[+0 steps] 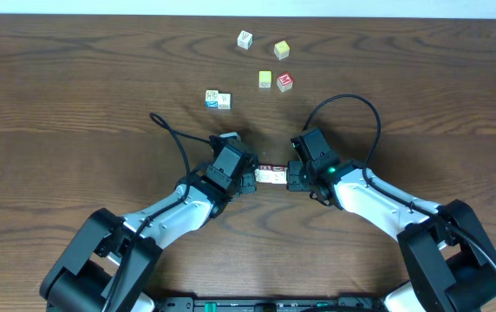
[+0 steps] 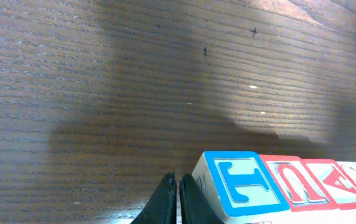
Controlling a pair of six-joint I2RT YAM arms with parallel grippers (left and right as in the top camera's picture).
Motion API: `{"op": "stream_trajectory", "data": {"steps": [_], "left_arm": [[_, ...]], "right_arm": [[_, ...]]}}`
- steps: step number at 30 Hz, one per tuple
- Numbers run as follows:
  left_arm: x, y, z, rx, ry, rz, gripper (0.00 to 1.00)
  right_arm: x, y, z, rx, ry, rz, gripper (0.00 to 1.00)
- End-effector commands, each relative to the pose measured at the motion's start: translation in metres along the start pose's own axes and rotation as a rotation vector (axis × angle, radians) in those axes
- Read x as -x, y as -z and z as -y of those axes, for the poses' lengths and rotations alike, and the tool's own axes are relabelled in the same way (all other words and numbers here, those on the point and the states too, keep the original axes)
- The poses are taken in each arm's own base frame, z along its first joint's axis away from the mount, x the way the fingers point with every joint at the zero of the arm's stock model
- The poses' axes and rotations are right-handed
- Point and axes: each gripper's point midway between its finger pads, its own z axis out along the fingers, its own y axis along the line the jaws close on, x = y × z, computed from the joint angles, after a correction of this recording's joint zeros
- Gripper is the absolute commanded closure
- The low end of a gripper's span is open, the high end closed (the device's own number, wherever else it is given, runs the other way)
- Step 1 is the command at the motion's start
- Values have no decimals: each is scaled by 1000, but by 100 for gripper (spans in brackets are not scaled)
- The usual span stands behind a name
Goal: Lift 4 blocks
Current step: 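Keep squeezing the block row between both grippers, holding it steady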
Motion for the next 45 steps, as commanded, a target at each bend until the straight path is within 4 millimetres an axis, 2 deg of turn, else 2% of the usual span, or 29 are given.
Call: {"op": "stream_trajectory", "data": {"steps": [1, 13, 21, 29, 38, 45], "left_arm": [[-41, 17, 89, -339, -67, -195, 93], [-40, 18, 90, -346, -67, -188, 93], [-39, 18, 91, -347, -68, -187, 93], [-38, 17, 89, -345, -64, -184, 93], [-28, 14, 74, -310, 8, -191, 93], [-26, 14, 70, -305, 38, -196, 93]], "right_arm": [[-45, 18, -100, 398, 90, -196, 99], [-33, 23, -110, 427, 105, -154, 99], [-31, 23, -110, 429, 105, -151, 99], [-24, 24, -103, 440, 75, -151, 99], [-21, 22, -90, 417, 32, -169, 99], [-17, 22, -82, 403, 4, -171, 99]]}}
